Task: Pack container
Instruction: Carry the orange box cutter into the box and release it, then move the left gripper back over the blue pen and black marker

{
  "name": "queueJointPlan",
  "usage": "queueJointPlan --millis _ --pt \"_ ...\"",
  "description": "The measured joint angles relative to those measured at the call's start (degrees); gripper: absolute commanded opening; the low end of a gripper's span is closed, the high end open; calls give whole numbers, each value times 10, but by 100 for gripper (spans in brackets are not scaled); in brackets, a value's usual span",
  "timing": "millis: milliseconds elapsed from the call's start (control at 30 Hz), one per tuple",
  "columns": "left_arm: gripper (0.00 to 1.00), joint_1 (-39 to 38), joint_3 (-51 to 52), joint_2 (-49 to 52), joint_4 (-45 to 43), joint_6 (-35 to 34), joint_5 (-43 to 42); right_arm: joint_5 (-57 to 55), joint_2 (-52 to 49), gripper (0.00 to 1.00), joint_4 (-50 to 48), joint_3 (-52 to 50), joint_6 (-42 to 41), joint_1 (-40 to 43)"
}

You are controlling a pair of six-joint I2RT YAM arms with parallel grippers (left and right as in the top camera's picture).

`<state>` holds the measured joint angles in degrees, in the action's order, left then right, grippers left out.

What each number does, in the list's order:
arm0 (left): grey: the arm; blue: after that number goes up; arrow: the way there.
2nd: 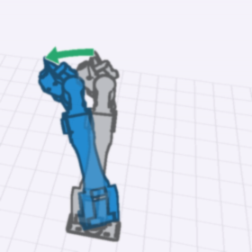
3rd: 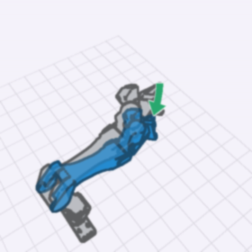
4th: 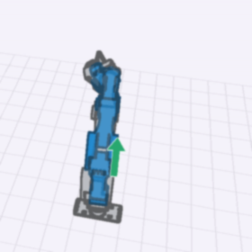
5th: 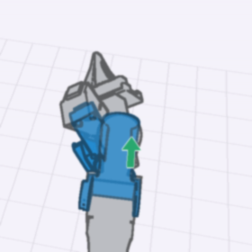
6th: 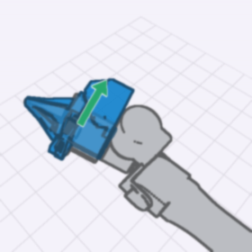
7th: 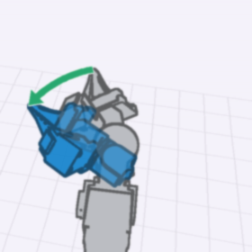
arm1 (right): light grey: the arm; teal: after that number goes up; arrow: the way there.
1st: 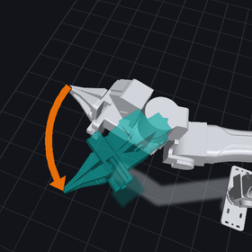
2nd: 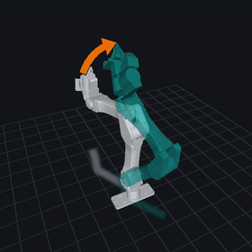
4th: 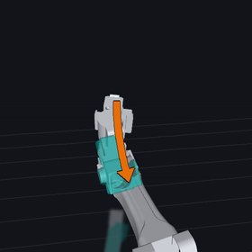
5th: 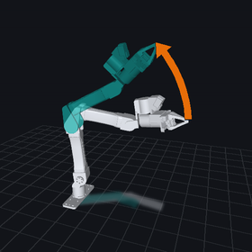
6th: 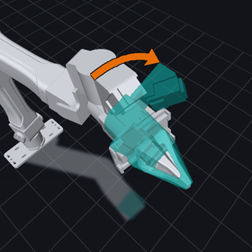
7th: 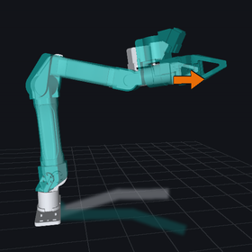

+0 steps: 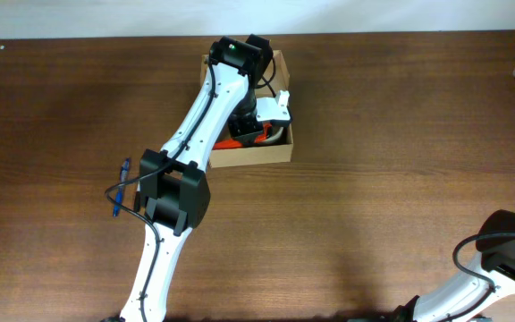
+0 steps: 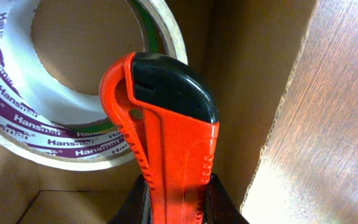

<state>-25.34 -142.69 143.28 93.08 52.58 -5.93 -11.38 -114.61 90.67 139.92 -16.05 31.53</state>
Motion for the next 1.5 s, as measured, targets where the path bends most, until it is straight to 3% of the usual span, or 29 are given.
queueJointPlan --millis 400,700,1133,1333,1500 --pt "15 0 0 0 2 0 -3 0 0 99 0 0 0 0" --pt "36 0 0 0 2 4 -7 0 0 99 0 0 0 0" --pt "38 0 0 0 -14 -10 1 0 0 99 0 0 0 0" --pt "56 3 6 -29 -47 -59 53 0 0 99 0 0 0 0" --pt "66 39 35 -151 -101 -113 78 0 0 99 0 0 0 0"
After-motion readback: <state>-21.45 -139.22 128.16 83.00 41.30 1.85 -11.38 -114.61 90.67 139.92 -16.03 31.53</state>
